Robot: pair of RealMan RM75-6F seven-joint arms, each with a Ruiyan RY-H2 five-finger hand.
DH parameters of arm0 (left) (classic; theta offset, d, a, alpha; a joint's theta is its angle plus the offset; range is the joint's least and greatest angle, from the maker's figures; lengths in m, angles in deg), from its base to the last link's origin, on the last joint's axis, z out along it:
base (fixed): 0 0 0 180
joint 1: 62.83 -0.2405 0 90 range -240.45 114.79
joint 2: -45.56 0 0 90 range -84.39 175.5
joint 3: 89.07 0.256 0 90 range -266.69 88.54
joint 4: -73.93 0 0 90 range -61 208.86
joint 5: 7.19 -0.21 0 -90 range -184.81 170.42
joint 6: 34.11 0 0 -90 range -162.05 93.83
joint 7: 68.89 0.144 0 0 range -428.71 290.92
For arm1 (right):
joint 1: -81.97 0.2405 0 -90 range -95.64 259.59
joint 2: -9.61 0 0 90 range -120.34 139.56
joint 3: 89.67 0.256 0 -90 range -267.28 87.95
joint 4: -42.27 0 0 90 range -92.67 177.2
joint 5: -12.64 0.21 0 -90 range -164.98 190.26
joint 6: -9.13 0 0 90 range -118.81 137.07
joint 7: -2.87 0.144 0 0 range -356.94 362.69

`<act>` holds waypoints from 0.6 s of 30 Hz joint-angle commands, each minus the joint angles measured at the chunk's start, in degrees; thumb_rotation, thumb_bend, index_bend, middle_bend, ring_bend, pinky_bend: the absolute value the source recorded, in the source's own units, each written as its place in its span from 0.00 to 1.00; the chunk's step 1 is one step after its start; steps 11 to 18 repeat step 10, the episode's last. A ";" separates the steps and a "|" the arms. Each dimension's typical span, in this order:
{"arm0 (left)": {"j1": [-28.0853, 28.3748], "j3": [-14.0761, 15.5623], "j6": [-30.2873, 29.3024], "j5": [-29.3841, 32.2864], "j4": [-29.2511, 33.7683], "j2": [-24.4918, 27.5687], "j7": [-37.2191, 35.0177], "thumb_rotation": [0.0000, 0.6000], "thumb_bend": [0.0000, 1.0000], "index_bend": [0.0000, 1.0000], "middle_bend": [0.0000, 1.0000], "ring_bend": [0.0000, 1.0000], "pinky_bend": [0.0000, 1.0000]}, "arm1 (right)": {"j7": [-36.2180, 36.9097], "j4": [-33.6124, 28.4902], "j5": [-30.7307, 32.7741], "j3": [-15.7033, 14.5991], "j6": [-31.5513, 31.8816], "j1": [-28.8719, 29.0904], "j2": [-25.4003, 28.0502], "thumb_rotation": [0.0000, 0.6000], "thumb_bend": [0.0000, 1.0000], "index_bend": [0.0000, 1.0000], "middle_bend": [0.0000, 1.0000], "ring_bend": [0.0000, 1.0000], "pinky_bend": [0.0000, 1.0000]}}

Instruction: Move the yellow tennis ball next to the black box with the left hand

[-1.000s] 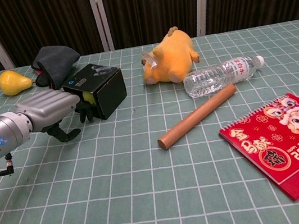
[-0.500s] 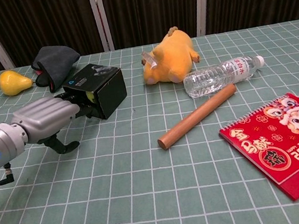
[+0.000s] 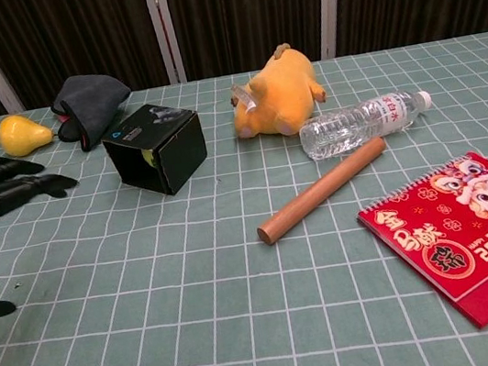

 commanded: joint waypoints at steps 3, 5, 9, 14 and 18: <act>-15.65 6.22 -22.42 -10.84 -5.15 4.17 -5.69 1.00 0.04 0.02 0.13 0.01 0.03 | 0.43 0.06 1.28 0.85 -0.55 0.44 -0.08 1.00 0.32 0.00 0.00 0.00 0.00; -17.40 5.16 -24.38 -9.66 -5.31 4.49 -6.67 1.00 0.04 0.01 0.12 0.01 0.03 | 0.63 0.29 1.16 0.95 -1.06 0.84 -0.35 1.00 0.32 0.00 0.00 0.00 0.00; -18.92 3.78 -25.00 -8.98 -5.72 4.80 -7.79 1.00 0.04 0.00 0.10 0.00 0.03 | 0.68 0.47 1.75 1.31 -2.42 1.64 -0.71 1.00 0.32 0.00 0.00 0.00 0.00; -19.16 3.76 -24.79 -9.14 -5.79 4.90 -8.00 1.00 0.04 0.00 0.10 0.00 0.03 | 0.80 0.44 1.94 1.42 -2.68 1.83 -0.75 1.00 0.32 0.00 0.00 0.00 0.00; -19.16 3.76 -24.79 -9.14 -5.79 4.90 -8.00 1.00 0.04 0.00 0.10 0.00 0.03 | 0.80 0.44 1.94 1.42 -2.68 1.83 -0.75 1.00 0.32 0.00 0.00 0.00 0.00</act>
